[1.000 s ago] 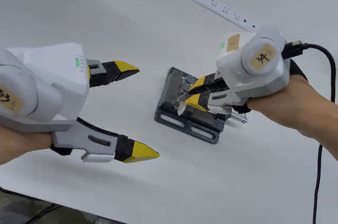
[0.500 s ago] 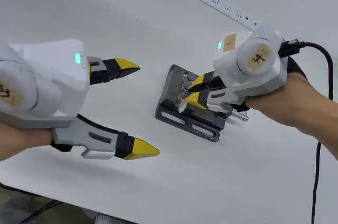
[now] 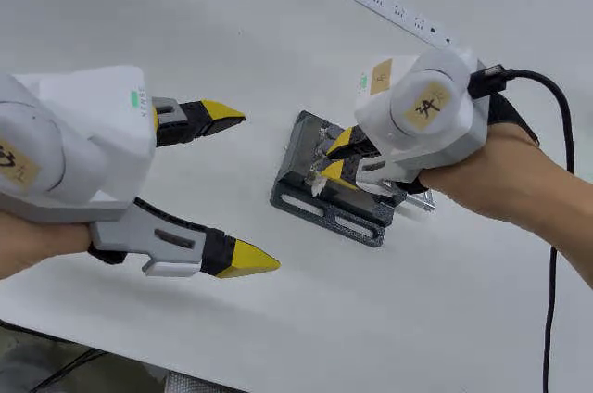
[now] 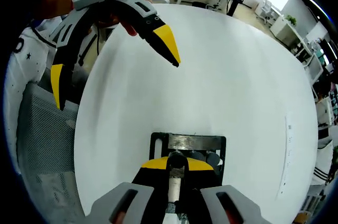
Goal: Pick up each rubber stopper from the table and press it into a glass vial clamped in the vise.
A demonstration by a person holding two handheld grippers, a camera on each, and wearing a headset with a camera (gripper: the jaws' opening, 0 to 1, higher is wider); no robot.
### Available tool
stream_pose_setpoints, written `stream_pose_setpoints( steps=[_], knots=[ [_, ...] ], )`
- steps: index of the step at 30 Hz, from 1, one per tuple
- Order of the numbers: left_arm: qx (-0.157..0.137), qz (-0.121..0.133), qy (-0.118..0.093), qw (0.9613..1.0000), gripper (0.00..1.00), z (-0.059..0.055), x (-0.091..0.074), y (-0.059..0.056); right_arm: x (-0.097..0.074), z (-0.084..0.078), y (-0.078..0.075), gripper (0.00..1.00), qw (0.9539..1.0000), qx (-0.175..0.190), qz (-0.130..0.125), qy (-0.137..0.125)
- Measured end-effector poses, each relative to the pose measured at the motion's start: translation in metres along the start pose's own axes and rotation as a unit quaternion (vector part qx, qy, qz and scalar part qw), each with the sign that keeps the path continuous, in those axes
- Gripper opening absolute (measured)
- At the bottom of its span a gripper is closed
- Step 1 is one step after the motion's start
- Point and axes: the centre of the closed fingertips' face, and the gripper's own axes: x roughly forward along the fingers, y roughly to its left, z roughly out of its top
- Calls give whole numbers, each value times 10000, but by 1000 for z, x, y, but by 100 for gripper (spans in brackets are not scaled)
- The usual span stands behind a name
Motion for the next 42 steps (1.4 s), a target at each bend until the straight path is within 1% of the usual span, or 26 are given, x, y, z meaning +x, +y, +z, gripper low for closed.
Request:
stream_pose_setpoints(
  steps=[5,9,13,18,23,25,27,31,36,40,42],
  knots=[
    [23,-28,0,10000,85,2,2,-2,-3,0,0,5,9999,-135,-60,34],
    [31,-46,28,10000,85,1,1,-2,-2,0,-2,6,9997,-219,-77,5],
    [28,-33,28,10000,85,1,0,-1,-2,0,-2,7,9997,-233,-106,-12],
    [26,-20,32,10000,84,2,-1,-1,-1,2,-3,8,9998,-176,-89,-81],
    [21,-18,39,10000,84,1,-1,-1,-6,7,-2,9,9998,-87,-59,-190],
    [22,-21,43,10000,84,1,-1,-1,-10,10,-2,9,9996,-32,-46,-280],
    [30,-31,56,10000,84,1,-1,-2,-12,11,-3,9,9991,109,-35,-410],
    [39,-47,73,10000,84,0,-1,-2,-21,11,-7,8,9977,324,-40,-594],
    [39,-74,70,9999,84,1,0,-3,-24,7,-12,4,9967,463,-30,-667],
    [41,-97,83,9999,84,1,1,-3,-21,4,-9,0,9968,476,35,-641],
    [34,-103,90,9999,84,0,1,-3,-17,2,-7,0,9970,470,75,-618]
  ],
)
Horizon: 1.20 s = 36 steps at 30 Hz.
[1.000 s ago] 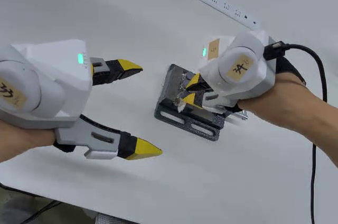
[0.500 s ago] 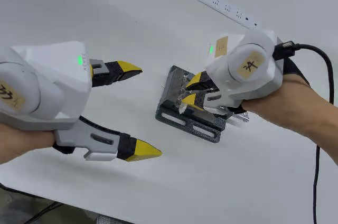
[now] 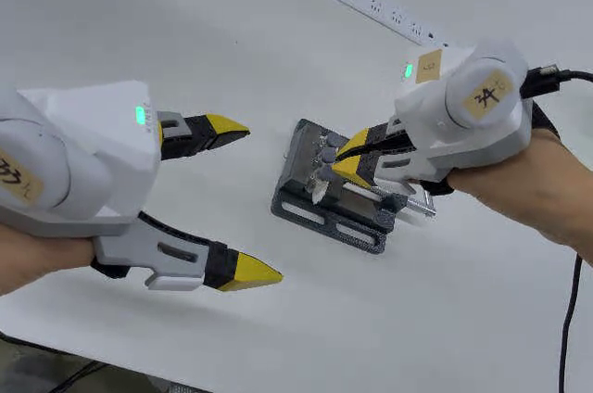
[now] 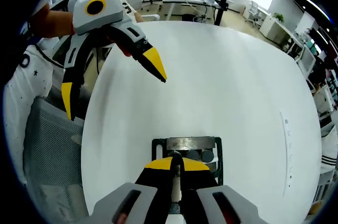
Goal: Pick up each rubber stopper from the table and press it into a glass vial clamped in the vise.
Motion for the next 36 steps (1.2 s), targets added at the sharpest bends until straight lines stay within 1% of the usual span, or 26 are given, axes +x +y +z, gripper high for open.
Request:
stream_pose_setpoints(
  steps=[6,16,21,26,31,36],
  knots=[
    [-4,-7,16,10000,84,-1,0,0,5,-3,2,0,10000,8,41,31],
    [-29,-24,5,10000,83,-2,0,-1,8,-3,2,0,10000,51,52,12],
    [-26,-37,19,10000,84,-3,0,-2,11,-5,3,0,9999,30,82,75],
    [-30,-41,40,10000,83,-5,0,-2,10,-4,4,0,9999,70,120,65],
    [-47,-41,23,10000,83,-5,1,-3,11,-3,5,0,9998,-36,144,157],
    [-48,-47,-7,10000,83,-4,2,-2,12,-3,5,0,9998,49,144,150]
  ],
)
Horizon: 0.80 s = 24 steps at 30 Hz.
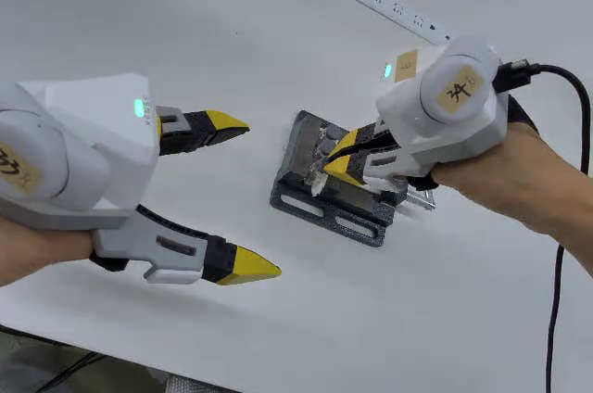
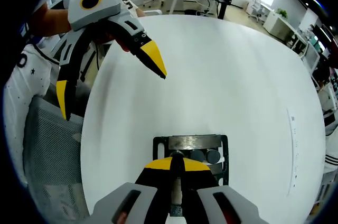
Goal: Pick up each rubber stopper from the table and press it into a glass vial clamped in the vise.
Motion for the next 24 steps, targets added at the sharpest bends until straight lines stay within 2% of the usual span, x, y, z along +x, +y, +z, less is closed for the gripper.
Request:
stream_pose_setpoints(
  steps=[24],
  knots=[
    [-2,46,-67,10000,82,3,1,3,2,0,-2,0,9997,1,108,199]
  ],
)
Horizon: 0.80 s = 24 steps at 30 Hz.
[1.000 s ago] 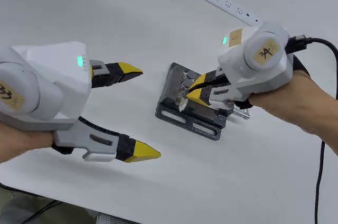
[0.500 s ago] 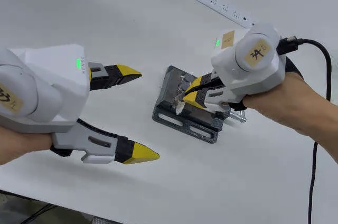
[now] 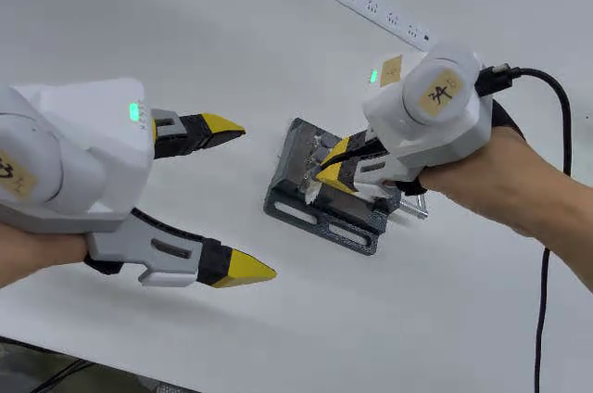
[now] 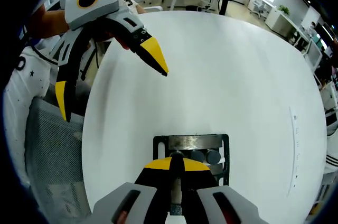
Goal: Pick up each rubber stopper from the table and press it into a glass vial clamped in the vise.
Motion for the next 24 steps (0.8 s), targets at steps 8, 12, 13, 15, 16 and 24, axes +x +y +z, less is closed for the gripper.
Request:
stream_pose_setpoints(
  steps=[8,12,13,15,16,24],
  knots=[
    [-15,32,-28,10000,82,0,-1,2,1,1,-1,0,9999,57,88,107],
    [-18,52,-57,10000,82,2,-1,4,1,1,-1,0,9998,6,92,155],
    [-18,54,-58,10000,82,2,-1,4,1,1,-1,0,9998,6,91,170],
    [-19,53,-68,10000,82,2,-1,4,1,1,-1,0,9997,-11,99,210],
    [-17,52,-68,10000,82,3,-1,4,1,2,-2,0,9997,-6,107,219],
    [-9,53,-74,10000,82,3,-1,4,2,2,-1,0,9994,-53,147,316]
  ],
)
